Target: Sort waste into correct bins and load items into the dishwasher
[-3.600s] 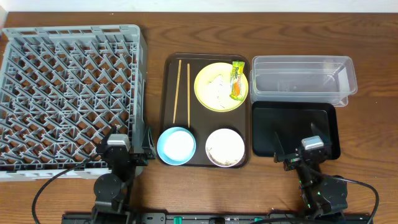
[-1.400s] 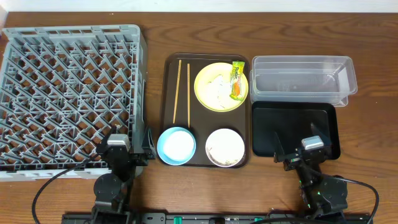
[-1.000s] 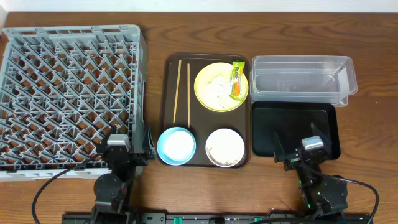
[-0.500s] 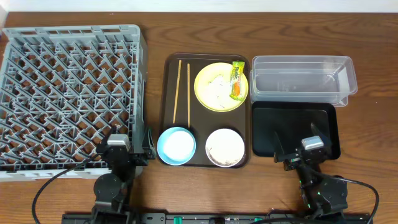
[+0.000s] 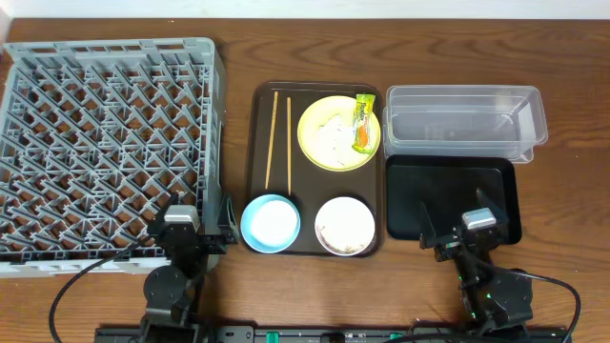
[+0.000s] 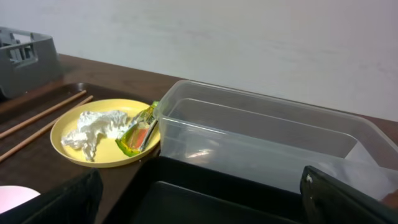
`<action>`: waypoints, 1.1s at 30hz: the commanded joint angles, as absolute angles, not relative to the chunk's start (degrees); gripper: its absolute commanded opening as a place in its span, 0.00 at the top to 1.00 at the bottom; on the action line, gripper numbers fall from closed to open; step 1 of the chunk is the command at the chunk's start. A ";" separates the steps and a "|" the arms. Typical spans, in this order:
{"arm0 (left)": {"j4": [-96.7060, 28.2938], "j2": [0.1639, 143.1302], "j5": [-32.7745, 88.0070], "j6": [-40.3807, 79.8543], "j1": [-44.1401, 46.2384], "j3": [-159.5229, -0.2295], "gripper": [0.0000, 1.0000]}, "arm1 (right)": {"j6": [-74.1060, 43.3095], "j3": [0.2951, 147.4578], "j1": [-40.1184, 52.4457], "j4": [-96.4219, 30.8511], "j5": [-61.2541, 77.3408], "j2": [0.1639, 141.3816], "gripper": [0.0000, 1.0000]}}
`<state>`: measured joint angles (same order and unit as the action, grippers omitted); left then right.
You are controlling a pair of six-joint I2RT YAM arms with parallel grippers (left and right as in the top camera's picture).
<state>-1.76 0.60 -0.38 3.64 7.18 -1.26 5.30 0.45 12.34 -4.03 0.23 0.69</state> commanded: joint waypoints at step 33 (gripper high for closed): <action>-4.01 0.34 -1.87 3.75 7.03 -0.23 0.04 | 5.87 0.32 12.19 -2.59 1.15 0.45 0.01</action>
